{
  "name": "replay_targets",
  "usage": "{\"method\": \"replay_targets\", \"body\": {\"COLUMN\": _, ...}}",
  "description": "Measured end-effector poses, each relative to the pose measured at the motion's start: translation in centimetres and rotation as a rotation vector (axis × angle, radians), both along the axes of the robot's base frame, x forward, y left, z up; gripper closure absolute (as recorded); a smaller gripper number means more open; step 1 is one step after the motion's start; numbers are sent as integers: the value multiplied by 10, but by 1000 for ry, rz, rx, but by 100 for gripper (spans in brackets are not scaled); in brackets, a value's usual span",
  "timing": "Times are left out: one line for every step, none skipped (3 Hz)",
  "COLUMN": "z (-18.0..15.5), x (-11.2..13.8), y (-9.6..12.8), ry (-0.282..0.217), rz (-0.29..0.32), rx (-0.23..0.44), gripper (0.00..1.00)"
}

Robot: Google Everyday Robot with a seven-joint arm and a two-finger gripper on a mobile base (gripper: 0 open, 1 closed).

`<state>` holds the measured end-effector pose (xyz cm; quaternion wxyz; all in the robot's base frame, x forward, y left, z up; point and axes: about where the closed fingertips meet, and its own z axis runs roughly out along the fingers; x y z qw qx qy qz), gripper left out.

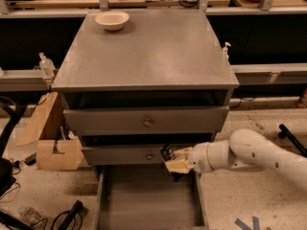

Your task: Place rxbar chocolate into bottom drawer

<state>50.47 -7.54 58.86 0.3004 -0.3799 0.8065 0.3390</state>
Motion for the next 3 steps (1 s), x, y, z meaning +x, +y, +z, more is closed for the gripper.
{"method": "replay_targets", "body": {"z": -63, "x": -1, "y": 20, "ry": 57, "rz": 44, "rx": 7, "gripper": 100}}
{"method": "replay_targets", "body": {"z": -132, "x": -8, "y": 44, "ry": 50, "rz": 93, "rx": -12, "gripper": 100}}
{"method": "replay_targets", "body": {"z": -185, "x": -1, "y": 52, "ry": 37, "rz": 83, "rx": -14, "gripper": 100}}
